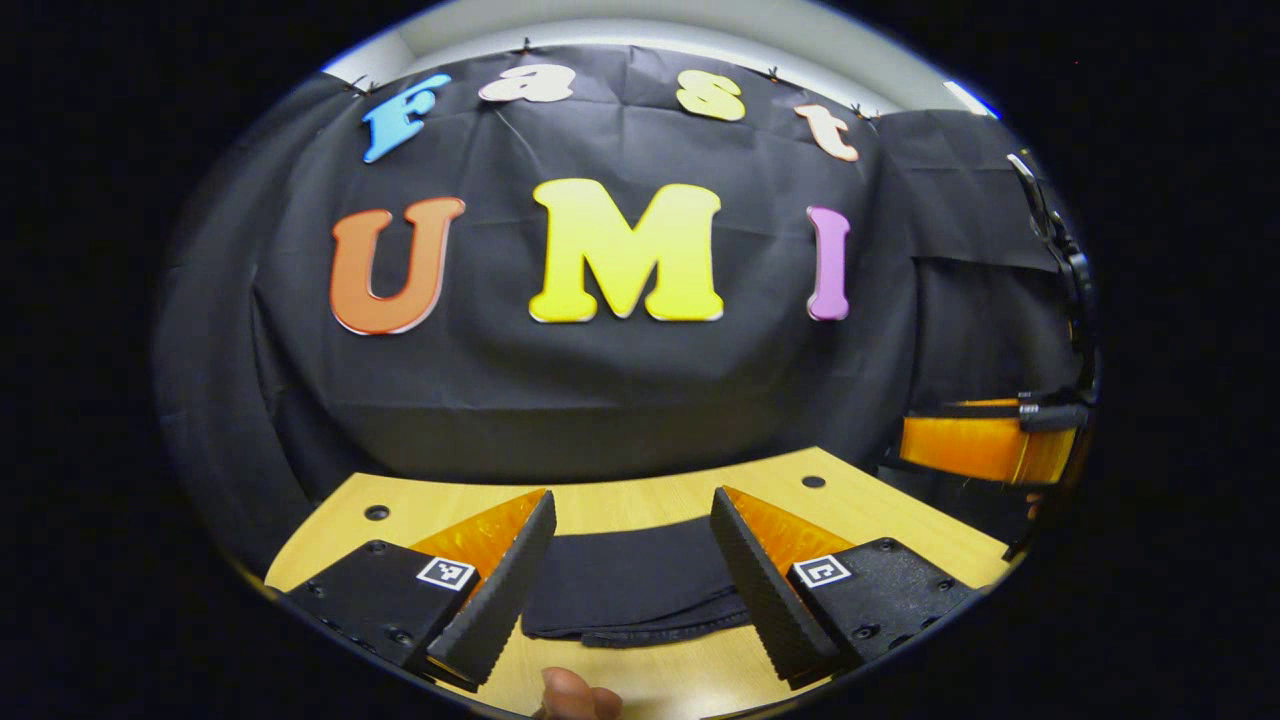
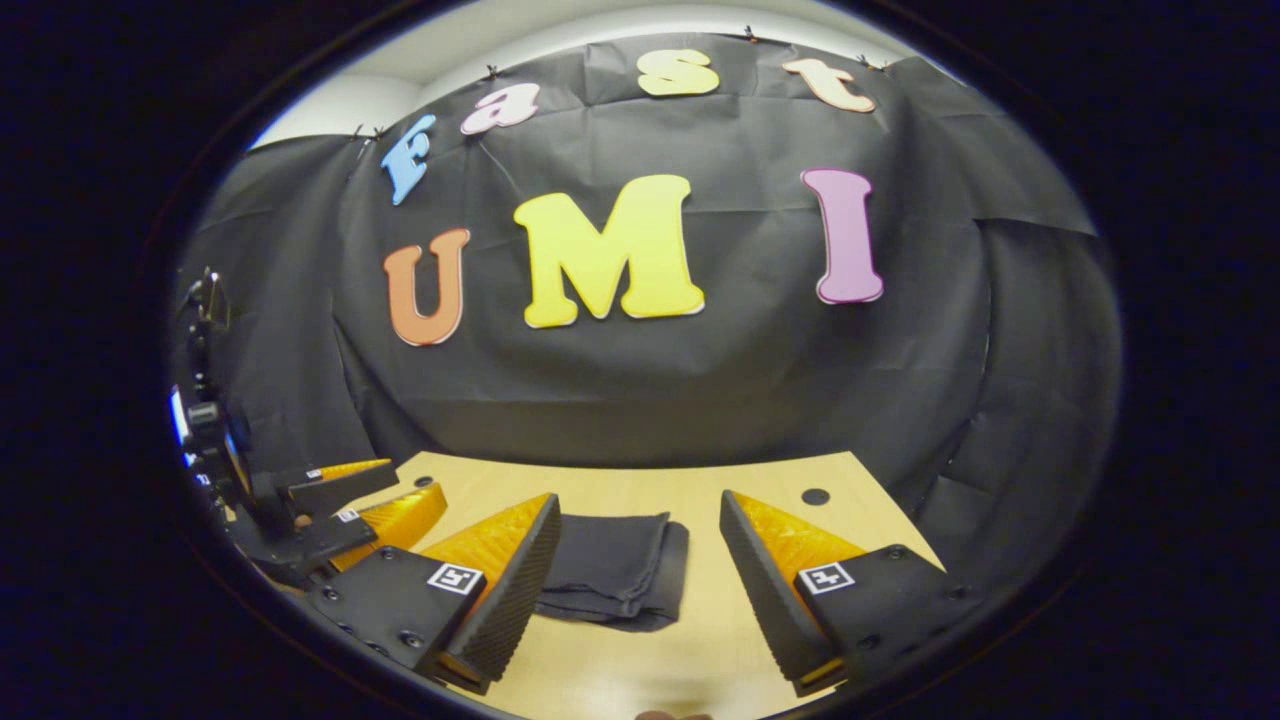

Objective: Grasp the waist and the cuffs of the jeans and fold them to make the two legs overlap; first hold the waist and fold one-third of the jeans toward the cuffs, then hold the cuffs and fold the remaining one-third in the same direction to finish folding.

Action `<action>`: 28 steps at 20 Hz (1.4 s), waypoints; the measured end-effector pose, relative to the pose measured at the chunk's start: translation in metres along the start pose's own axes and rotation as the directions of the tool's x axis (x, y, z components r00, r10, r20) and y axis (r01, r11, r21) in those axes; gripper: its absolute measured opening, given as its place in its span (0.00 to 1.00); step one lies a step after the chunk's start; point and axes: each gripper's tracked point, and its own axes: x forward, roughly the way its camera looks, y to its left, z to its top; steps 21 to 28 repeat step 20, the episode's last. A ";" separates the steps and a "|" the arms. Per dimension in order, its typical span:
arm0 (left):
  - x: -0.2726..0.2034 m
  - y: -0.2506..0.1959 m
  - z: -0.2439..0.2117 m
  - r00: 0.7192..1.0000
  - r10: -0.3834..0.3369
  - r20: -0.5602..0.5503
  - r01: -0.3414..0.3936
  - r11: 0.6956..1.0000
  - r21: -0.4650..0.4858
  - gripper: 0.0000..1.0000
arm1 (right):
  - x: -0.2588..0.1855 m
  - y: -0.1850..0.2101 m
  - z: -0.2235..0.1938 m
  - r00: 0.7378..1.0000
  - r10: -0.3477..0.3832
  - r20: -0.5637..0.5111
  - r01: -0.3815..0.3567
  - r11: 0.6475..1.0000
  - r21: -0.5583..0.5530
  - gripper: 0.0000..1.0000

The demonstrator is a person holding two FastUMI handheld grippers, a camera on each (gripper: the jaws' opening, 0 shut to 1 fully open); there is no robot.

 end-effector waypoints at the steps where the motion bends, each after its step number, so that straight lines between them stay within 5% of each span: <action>1: -0.007 0.011 0.006 1.000 0.009 0.017 -0.009 1.000 -0.006 0.99 | 0.001 0.009 0.005 1.000 0.012 0.008 -0.012 1.000 0.000 0.98; 11: -0.040 0.065 0.076 0.987 0.086 0.139 -0.072 0.992 -0.102 0.94 | -0.006 0.063 0.046 0.993 0.066 0.096 -0.064 0.998 -0.020 0.98; 28: -0.045 0.070 0.071 0.987 0.082 0.141 -0.069 0.993 -0.093 0.99 | -0.013 0.079 0.050 0.991 0.075 0.114 -0.072 0.997 -0.029 0.98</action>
